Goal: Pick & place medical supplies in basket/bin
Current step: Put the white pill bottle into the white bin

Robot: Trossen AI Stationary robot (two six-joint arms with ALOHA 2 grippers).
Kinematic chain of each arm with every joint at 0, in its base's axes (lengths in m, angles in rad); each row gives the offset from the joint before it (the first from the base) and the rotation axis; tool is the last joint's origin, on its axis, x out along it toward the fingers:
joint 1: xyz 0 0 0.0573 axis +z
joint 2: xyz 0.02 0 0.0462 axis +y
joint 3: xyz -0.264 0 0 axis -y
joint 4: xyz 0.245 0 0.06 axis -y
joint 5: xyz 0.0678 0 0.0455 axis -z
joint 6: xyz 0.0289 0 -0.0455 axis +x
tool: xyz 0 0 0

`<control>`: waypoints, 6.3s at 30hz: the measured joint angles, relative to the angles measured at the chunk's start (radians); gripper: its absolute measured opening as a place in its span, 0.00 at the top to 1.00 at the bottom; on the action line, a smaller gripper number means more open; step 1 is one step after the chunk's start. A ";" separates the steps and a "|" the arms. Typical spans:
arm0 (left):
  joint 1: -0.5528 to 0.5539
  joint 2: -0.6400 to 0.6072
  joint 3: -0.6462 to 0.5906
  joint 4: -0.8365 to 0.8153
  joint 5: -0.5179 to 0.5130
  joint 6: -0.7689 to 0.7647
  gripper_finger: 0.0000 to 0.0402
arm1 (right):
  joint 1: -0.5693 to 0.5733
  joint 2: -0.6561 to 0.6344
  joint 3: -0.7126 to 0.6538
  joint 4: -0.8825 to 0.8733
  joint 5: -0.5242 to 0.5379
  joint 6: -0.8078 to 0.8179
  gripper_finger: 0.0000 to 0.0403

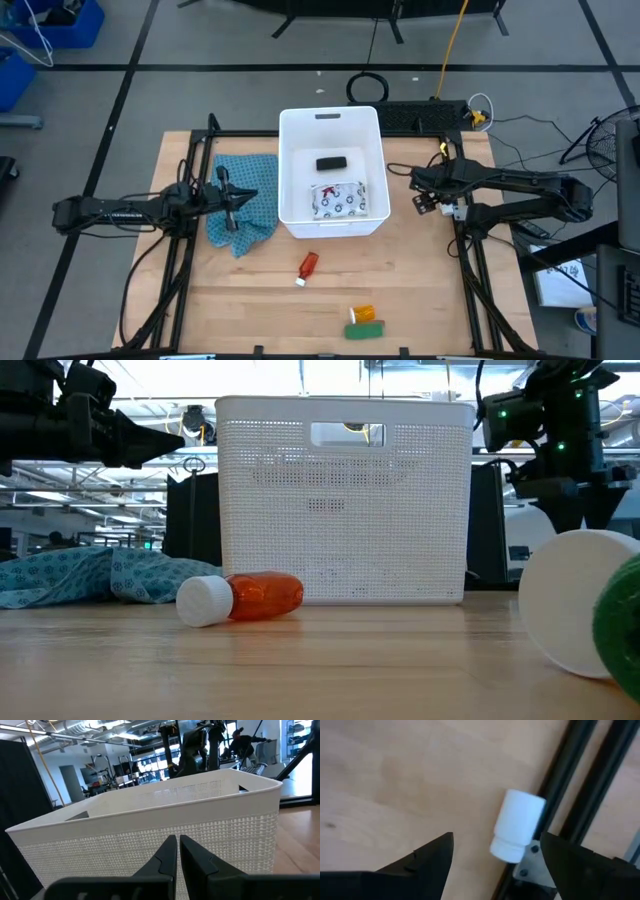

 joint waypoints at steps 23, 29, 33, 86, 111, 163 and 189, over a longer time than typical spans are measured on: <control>0.000 0.000 0.000 0.052 -0.003 0.054 0.94 | -0.067 0.201 0.173 -0.216 -0.017 -0.120 0.41; 0.000 0.000 0.000 0.059 -0.003 0.071 0.94 | -0.080 0.299 0.177 -0.181 -0.053 -0.121 0.40; 0.000 0.000 0.000 0.060 -0.003 0.072 0.94 | -0.080 0.391 0.177 -0.165 -0.050 -0.120 0.40; 0.000 0.000 0.000 0.050 0.006 0.061 0.94 | -0.209 0.483 0.001 0.025 -0.095 -0.008 0.42; 0.000 0.000 0.000 0.051 0.016 0.058 0.94 | -0.269 0.482 -0.087 0.160 -0.073 -0.133 0.63; 0.001 0.001 0.000 0.009 -0.011 0.045 0.94 | -0.064 -0.036 0.221 1.197 -0.441 -0.992 0.63; 0.001 0.001 0.000 -0.010 -0.064 0.065 0.94 | 0.016 0.257 0.535 0.966 -0.254 -1.179 0.63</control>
